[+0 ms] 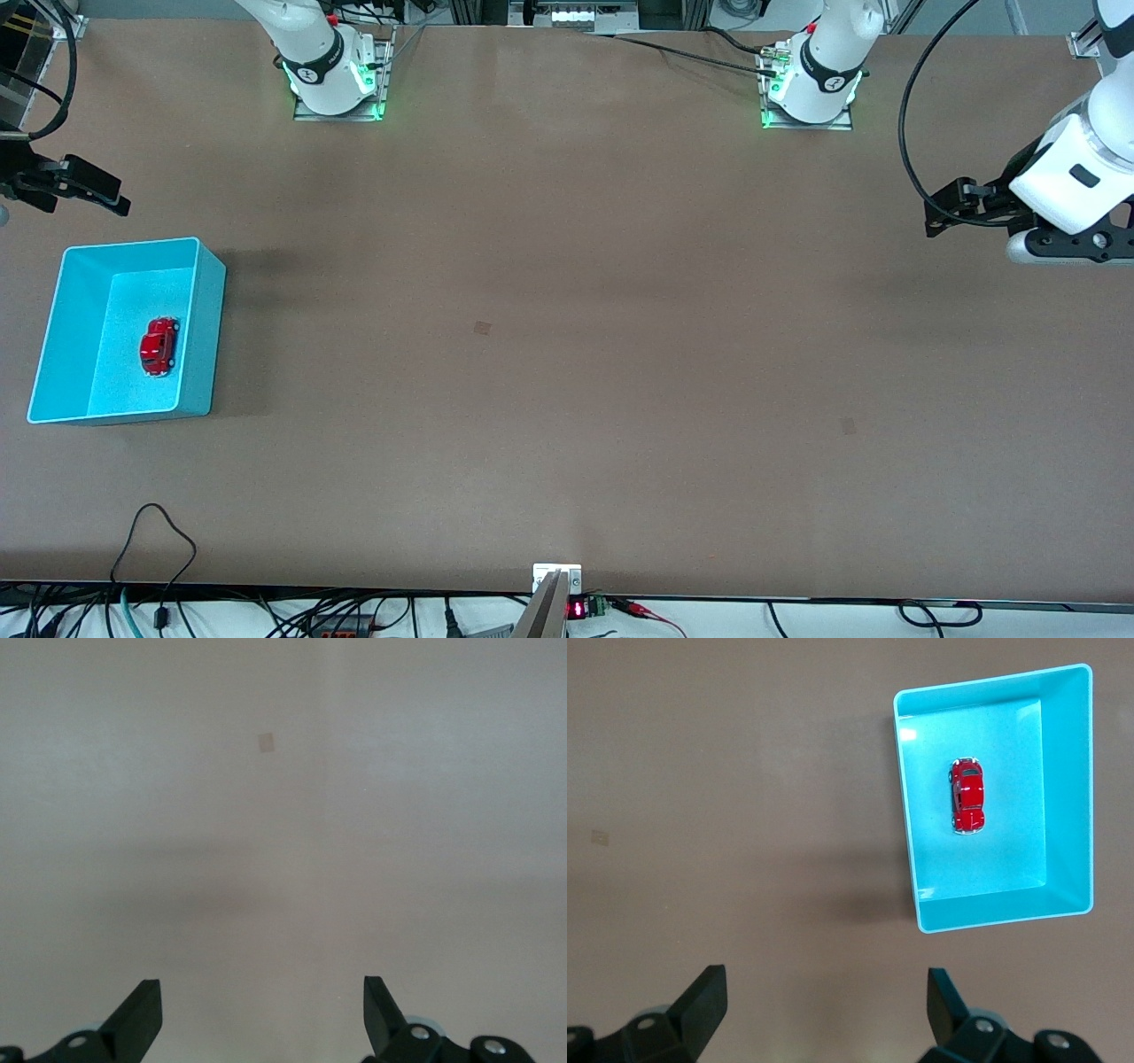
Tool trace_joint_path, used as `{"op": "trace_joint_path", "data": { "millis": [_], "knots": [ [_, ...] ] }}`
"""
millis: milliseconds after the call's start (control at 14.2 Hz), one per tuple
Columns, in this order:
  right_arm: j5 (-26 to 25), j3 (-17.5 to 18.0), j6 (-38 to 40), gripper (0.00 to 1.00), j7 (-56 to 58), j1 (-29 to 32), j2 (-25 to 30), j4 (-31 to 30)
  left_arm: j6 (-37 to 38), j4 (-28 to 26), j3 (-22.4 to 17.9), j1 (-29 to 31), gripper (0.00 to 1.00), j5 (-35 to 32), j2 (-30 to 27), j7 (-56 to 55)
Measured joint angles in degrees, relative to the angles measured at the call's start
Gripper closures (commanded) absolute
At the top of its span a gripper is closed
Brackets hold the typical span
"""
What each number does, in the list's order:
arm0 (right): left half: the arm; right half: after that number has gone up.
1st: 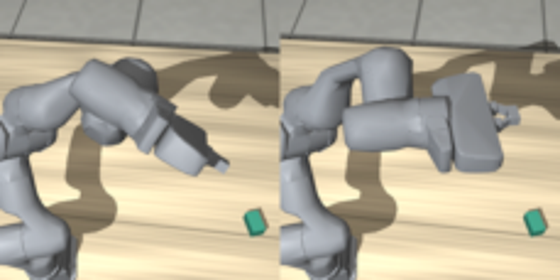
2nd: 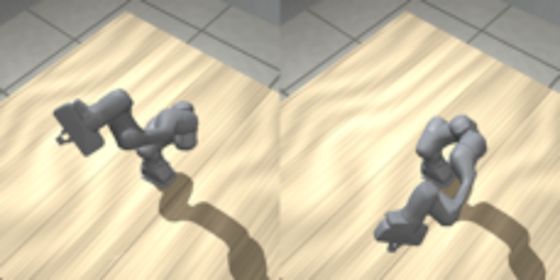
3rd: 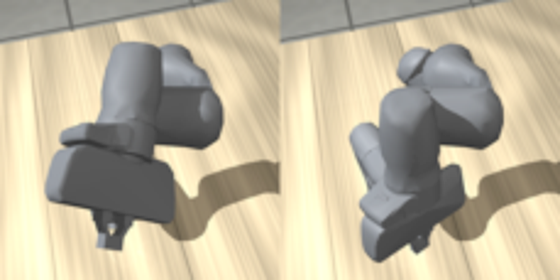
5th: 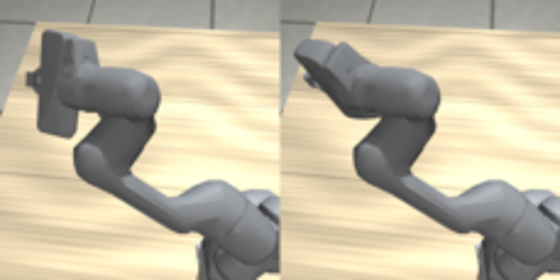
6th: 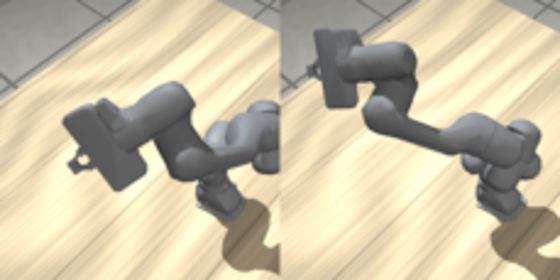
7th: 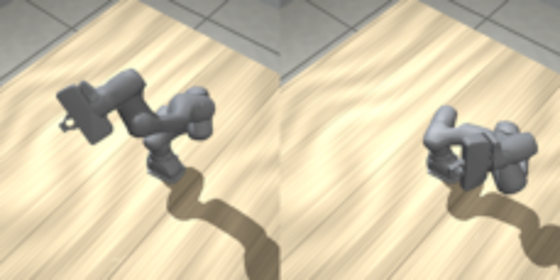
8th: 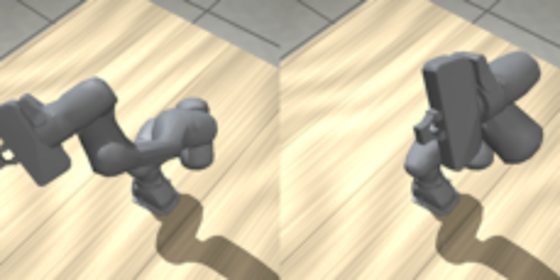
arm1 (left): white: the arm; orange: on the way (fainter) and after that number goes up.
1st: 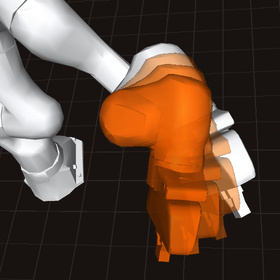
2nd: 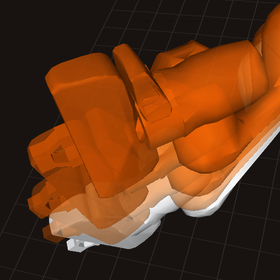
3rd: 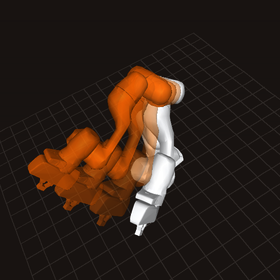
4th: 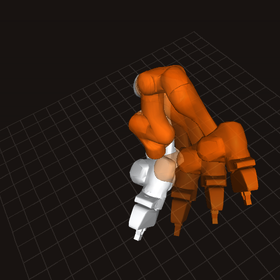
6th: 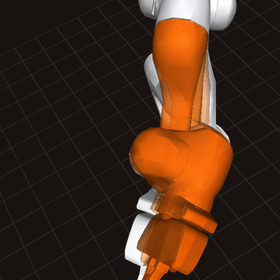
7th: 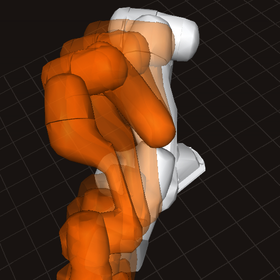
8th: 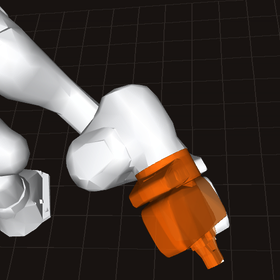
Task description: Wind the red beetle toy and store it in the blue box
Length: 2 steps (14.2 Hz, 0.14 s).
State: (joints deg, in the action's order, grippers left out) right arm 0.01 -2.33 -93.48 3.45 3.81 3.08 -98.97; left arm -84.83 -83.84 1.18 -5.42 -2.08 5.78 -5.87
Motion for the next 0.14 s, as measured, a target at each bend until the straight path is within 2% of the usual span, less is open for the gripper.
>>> {"op": "trace_joint_path", "data": {
  "millis": [141],
  "knots": [
    [0.0, 0.0, 0.0, 0.00, 0.0, 0.0, 0.0, -0.1, 0.0, 0.2, 0.0, -0.4, 0.00, -0.1, 0.2, -1.0]
  ]
}}
